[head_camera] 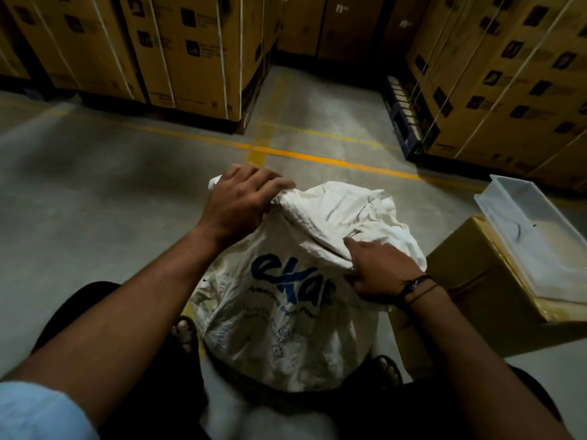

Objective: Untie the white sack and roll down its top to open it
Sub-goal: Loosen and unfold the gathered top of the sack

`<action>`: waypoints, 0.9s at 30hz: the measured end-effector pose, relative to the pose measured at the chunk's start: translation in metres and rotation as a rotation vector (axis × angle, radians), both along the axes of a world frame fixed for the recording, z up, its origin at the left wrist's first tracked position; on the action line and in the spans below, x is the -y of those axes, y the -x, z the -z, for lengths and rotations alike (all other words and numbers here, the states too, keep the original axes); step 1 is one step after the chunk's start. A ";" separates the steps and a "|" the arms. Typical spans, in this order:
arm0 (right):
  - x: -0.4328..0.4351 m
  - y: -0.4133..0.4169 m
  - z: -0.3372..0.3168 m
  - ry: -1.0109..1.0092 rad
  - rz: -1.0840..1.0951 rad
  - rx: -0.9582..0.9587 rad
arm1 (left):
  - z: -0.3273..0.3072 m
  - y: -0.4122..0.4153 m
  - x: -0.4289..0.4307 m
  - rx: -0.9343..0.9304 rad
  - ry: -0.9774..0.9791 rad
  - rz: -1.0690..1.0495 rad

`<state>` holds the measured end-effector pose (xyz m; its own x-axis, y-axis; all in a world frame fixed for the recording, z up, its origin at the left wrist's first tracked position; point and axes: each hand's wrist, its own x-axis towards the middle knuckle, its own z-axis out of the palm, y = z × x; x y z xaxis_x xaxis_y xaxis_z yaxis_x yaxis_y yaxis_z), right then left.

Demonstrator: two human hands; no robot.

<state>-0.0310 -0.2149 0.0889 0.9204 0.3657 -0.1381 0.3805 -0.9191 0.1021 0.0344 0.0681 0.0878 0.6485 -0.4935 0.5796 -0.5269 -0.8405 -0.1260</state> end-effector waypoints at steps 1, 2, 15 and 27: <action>-0.001 0.001 0.001 0.005 -0.027 -0.028 | 0.001 0.001 0.000 0.021 0.005 0.011; -0.002 0.002 0.001 0.008 -0.027 -0.075 | 0.002 0.001 0.000 0.038 0.006 0.016; 0.005 -0.008 0.000 -0.176 -0.025 0.274 | -0.002 -0.007 -0.018 -0.234 0.047 -0.327; -0.035 -0.003 0.000 -0.211 -0.094 0.253 | -0.011 0.037 0.059 -0.436 -0.062 0.315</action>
<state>-0.0281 -0.1797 0.0891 0.8767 0.4468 0.1779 0.4516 -0.8921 0.0152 -0.0025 0.0094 0.0989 0.6379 -0.7272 0.2536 -0.7664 -0.6316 0.1166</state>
